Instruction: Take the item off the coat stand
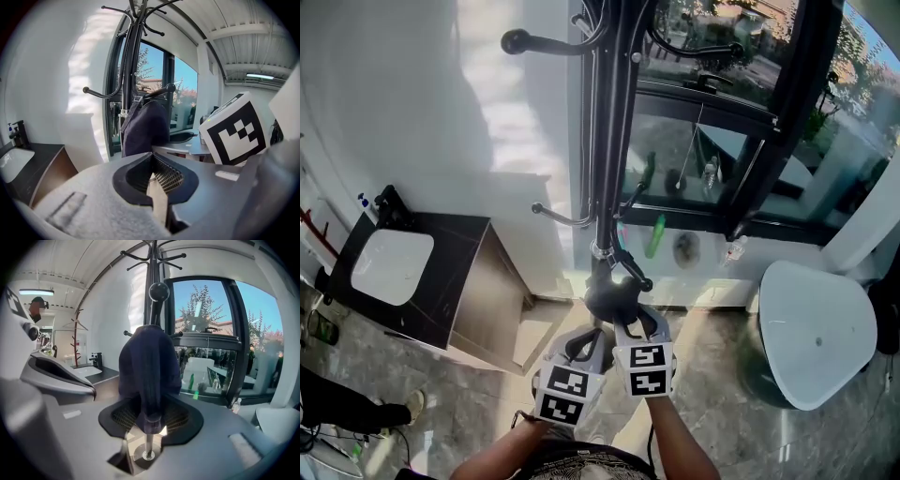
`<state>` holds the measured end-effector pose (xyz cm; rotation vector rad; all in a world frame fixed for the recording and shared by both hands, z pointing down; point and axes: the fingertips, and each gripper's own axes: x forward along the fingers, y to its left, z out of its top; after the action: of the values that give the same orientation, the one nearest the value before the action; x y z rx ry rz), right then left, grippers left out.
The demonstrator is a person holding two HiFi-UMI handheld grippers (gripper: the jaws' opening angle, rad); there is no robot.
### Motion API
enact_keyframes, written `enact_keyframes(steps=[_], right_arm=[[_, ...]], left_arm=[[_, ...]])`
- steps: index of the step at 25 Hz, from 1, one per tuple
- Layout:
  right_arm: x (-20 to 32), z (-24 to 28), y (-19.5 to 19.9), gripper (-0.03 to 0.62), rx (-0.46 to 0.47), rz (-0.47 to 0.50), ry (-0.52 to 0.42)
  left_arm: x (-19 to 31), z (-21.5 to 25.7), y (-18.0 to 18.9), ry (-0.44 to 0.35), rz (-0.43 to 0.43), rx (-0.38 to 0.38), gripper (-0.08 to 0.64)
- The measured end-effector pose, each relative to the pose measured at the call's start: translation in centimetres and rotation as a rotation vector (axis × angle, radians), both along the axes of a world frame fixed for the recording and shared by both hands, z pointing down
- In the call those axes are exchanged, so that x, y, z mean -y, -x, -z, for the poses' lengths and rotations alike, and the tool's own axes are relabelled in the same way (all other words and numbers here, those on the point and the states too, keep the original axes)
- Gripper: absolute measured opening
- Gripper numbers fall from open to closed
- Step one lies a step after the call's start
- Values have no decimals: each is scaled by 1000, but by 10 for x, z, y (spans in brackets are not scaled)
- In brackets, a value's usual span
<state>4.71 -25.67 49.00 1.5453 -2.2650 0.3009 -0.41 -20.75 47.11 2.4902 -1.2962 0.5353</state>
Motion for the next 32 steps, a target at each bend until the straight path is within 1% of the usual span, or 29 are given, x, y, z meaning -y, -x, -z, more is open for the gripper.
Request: enact_keyframes(steps=[1,3,7,12,16,26,32], right_arm=[[2,0,1,129,-6,0,-3],[4,-1,1,73,-14,3,-9],[3,3,0,48,-21,0,-36],[-4,20,-7,41,-32,-35,-119],[-13,34,-14,41,-20,-62,-170],[-41,53,-23,41,-7,-81,-232],[-58,61,-32,41,2,-100,-278]], left_arm=[[1,-2,1,5,-1,2,6],[4,-3,4,11,3,-2,6],[8,0,10,0,13,-10,6],[7,3,13,-6,20,-11,6],[-2,5,15,-13,28,-15,6],[-23,9,12,-26,32,-11,6],[-32,12,7,-31,26,-23,6]])
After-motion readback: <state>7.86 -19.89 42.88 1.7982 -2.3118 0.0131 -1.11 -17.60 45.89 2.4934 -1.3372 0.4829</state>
